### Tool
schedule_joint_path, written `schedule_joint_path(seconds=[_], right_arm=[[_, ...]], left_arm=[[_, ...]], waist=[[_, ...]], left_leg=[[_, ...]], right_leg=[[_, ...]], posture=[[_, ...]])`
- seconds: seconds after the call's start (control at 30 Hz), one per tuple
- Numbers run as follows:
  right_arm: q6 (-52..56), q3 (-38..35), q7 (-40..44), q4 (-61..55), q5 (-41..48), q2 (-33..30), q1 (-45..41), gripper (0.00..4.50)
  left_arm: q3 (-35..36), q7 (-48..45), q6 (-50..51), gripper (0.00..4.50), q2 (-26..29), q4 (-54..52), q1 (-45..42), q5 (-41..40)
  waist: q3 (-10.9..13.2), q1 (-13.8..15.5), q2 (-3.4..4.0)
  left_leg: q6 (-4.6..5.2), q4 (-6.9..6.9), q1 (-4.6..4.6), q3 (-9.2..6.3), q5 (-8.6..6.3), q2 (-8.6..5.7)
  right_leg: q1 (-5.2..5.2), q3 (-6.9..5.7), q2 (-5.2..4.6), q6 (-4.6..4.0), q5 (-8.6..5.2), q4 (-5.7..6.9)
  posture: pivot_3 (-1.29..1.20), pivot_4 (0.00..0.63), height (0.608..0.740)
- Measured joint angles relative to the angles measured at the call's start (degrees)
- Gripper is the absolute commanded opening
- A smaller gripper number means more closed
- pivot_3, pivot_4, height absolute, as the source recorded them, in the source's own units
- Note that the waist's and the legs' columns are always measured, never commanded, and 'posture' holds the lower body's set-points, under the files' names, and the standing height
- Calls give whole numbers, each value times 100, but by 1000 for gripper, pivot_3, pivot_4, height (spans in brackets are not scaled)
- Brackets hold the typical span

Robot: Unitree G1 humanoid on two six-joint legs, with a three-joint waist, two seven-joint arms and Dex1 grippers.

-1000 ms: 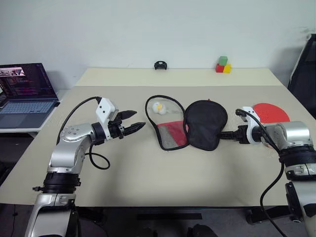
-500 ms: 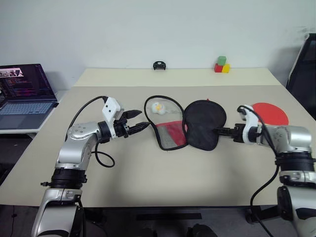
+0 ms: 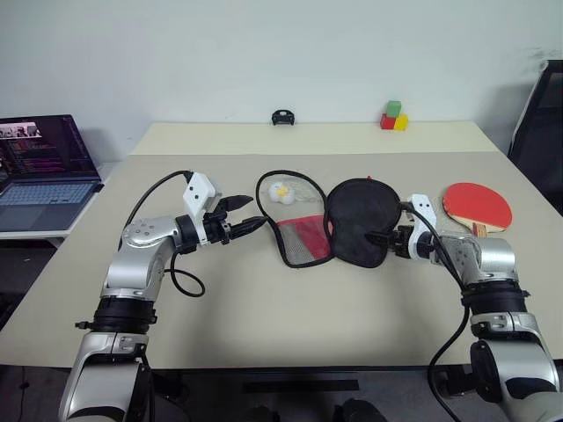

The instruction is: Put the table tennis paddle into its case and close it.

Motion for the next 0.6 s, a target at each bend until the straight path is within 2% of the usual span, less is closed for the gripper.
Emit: schedule_joint_path(seconds=[0.23,0.47,0.6], right_arm=[[123,225,270,-252,31,3,186,27],[473,632,807,-833,238,-133,384,27],[554,697,994,-885,238,-411,382,27]], left_arm=[[0,21,0,3237,-12,-2,0,2],[-63,-73,-4,3237,-101,0,-23,51],[-119,-103,-21,3237,-142,14,-134,78]], waist=[[0,1,0],[0,11,0],[0,18,0]], left_leg=[[0,0,-1,0,0,0],[0,1,-2,-1,0,0],[0,1,-3,-2,0,-1]], right_leg=[[-1,1,0,0,0,-1],[-1,-1,1,0,0,-3],[-1,-2,1,0,0,-5]], posture=[[0,150,740],[0,150,740],[0,150,740]])
